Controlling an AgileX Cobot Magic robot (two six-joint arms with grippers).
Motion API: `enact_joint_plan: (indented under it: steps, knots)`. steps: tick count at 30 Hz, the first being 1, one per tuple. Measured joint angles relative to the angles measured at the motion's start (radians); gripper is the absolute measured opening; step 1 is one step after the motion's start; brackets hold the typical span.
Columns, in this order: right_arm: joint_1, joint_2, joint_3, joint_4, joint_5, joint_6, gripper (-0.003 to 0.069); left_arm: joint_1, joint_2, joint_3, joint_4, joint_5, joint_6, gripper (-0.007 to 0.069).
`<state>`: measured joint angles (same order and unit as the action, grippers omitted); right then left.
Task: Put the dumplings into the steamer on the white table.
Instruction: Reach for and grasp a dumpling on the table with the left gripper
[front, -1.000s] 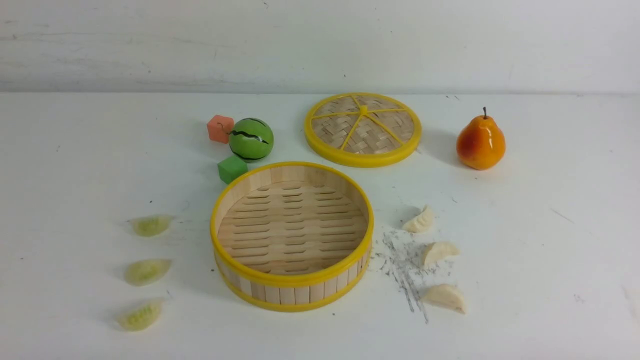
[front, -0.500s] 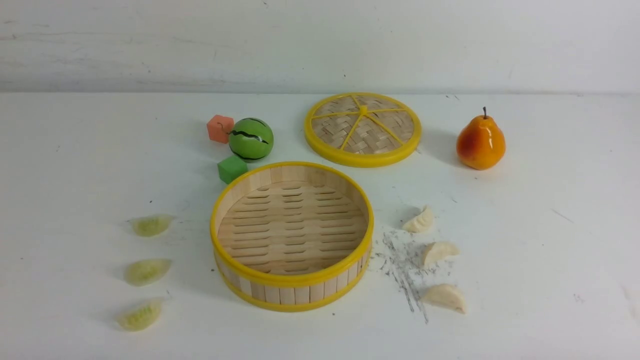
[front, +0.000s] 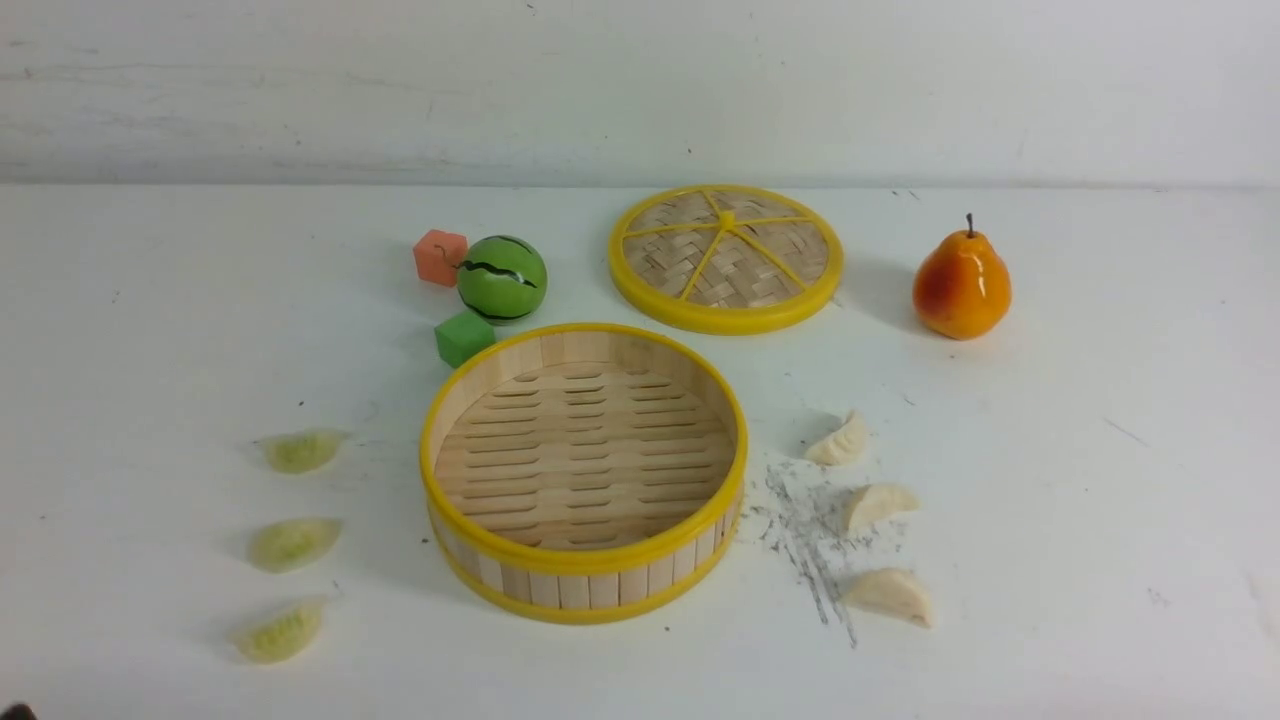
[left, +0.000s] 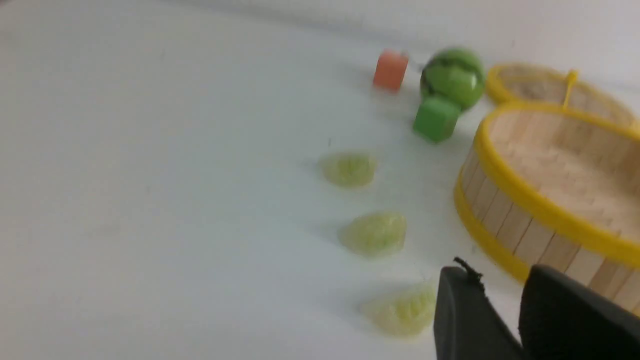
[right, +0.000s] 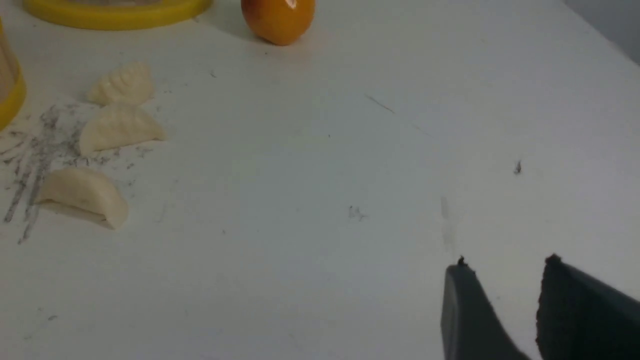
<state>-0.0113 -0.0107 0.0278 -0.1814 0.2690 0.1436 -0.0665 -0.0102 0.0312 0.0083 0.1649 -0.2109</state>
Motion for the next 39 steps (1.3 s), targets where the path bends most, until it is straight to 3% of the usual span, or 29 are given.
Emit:
enact_joint_plan:
  steps: [8, 12, 18, 21, 24, 26, 34, 37, 38, 39]
  knots:
    - [0.0, 0.0, 0.0, -0.014, -0.497, 0.0, 0.0233, 0.0, 0.0, 0.0, 0.0, -0.433, 0.0, 0.0178]
    - [0.0, 0.0, 0.0, -0.017, -0.725, 0.038, 0.0237, 0.0, 0.0, 0.0, 0.0, -0.593, -0.08, 0.0182]
    - [0.0, 0.0, -0.004, -0.017, -0.801, 0.122, 0.0236, 0.0, 0.0, -0.022, 0.0, -0.686, -0.275, 0.0171]
    - [0.0, 0.002, -0.074, -0.017, -0.758, 0.153, 0.0166, 0.0, 0.015, -0.172, 0.016, -0.547, -0.31, 0.0084]
    - [0.0, 0.054, -0.197, -0.016, -0.689, 0.157, 0.0021, 0.0, 0.117, -0.348, 0.084, -0.435, -0.28, -0.0013]
    - [0.0, 0.1, -0.26, -0.009, -0.625, 0.157, -0.0008, 0.0, 0.197, -0.434, 0.124, -0.388, -0.27, -0.0014]
    - [0.0, 0.457, -0.529, 0.008, -0.129, 0.157, -0.0003, 0.0, 0.628, -0.68, 0.161, -0.198, -0.272, -0.0014]
    - [0.001, 0.559, -0.556, 0.009, 0.01, 0.157, -0.0004, 0.0, 0.746, -0.729, 0.14, -0.059, -0.293, -0.0014]
    - [0.013, 0.634, -0.569, 0.015, 0.1, 0.156, -0.0004, 0.0, 0.814, -0.774, 0.118, 0.107, -0.293, -0.0014]
    - [0.021, 0.665, -0.574, 0.024, 0.144, 0.151, -0.0004, 0.0, 0.846, -0.789, 0.104, 0.167, -0.284, -0.0014]
